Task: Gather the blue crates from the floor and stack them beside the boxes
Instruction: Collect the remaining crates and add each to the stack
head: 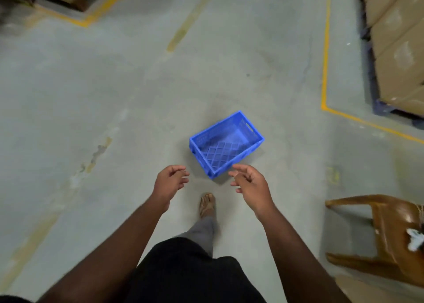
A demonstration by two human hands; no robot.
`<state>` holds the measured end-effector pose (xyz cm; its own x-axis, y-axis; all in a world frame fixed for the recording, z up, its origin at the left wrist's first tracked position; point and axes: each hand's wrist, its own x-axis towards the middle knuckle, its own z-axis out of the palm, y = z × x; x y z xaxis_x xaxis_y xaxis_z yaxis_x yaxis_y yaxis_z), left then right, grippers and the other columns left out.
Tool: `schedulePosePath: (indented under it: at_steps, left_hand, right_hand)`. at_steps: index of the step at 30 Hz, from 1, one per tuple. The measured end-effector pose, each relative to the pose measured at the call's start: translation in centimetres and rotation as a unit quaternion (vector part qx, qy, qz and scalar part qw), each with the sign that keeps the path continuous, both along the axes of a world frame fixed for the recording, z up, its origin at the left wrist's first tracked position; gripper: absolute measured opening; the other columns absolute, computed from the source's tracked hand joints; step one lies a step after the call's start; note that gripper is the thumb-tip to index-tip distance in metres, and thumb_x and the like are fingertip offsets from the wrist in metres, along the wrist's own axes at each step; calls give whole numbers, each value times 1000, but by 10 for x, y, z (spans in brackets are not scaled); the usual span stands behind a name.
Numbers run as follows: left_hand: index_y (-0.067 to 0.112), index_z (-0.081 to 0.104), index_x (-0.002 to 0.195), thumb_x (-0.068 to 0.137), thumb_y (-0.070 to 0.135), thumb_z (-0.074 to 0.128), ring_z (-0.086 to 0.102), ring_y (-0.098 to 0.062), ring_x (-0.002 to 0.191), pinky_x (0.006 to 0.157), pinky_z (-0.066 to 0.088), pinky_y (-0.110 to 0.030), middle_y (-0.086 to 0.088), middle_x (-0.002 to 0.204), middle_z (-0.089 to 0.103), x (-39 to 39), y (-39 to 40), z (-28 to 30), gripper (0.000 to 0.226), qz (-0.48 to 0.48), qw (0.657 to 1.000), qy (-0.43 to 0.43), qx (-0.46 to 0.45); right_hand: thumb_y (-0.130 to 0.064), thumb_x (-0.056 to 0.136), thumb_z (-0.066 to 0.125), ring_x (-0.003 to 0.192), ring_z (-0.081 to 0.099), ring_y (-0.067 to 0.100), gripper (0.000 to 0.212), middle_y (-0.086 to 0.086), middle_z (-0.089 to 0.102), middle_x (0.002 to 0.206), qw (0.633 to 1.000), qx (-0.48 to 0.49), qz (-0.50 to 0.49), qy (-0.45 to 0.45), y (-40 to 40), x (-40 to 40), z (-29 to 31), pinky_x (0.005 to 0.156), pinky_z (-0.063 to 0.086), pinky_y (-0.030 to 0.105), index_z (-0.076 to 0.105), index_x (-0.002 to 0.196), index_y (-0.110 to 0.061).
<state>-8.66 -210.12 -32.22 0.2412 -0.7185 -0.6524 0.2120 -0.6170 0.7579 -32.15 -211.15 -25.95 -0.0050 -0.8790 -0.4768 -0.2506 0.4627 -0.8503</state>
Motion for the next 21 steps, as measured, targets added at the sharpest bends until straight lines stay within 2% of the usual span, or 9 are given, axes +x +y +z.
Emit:
schedulePosePath:
  at_steps: [5,8,11,12,14,16,17,19,21]
  left_hand:
    - [12,66,114,98,18,59,71,-22,88,87,53,-36,-10,111,75,-35,-134,-31,19,10,997,17,71]
    - [13,66,112,98,21,57,69,-21,85,83,51,-34,-11,112,75,-52,-211,-44,18,27,996,0,86]
    - [14,66,109,97,21,58,66,-20,81,81,49,-34,-10,108,74,-78,-273,-61,16,36,993,-19,112]
    - [15,66,106,97,20,58,66,-19,79,80,49,-34,-10,106,74,-88,-291,-71,14,44,991,-17,122]
    - [17,65,100,98,18,56,66,-19,78,77,50,-32,-9,100,72,-109,-326,-99,10,71,987,-6,143]
    - [17,64,93,98,14,54,63,-22,78,70,49,-29,-8,93,70,-127,-355,-138,11,104,979,-2,174]
    - [16,63,89,97,12,55,61,-23,78,67,47,-28,-8,89,68,-137,-367,-163,12,114,973,-7,199]
    - [15,62,82,91,12,58,55,-23,77,62,43,-27,-11,82,61,-154,-392,-220,10,115,963,-35,243]
    - [15,62,81,78,23,63,53,-24,74,63,42,-29,-15,78,56,-168,-415,-305,9,101,953,-70,277]
  right_hand:
    - [-20,98,64,77,71,7,18,4,77,108,997,51,54,28,-144,-41,-29,75,54,31,70,115,-23]
    - [-21,98,66,75,69,4,17,6,75,109,994,64,79,38,-230,-62,-47,70,53,25,70,115,-23]
    - [-20,98,63,80,69,11,14,3,76,107,993,72,73,55,-310,-81,-81,70,53,29,68,108,-29]
    - [-23,97,62,82,69,13,14,0,77,104,992,75,74,67,-335,-87,-100,74,55,34,68,106,-33]
    - [-45,89,61,90,71,12,20,-10,76,100,982,95,123,105,-383,-103,-160,92,57,44,67,108,-48]
    - [-59,82,61,106,69,6,34,-19,73,112,957,123,222,142,-426,-118,-226,107,49,47,59,115,-64]
    - [-55,84,65,112,66,5,40,-18,70,123,944,140,262,147,-446,-126,-261,111,45,43,57,123,-62]
    - [-37,92,71,119,63,13,54,-8,63,137,933,156,289,148,-486,-135,-323,112,44,37,54,143,-38]
    - [-33,93,72,130,59,22,62,3,59,145,932,143,285,170,-529,-147,-403,114,43,41,49,150,-24]
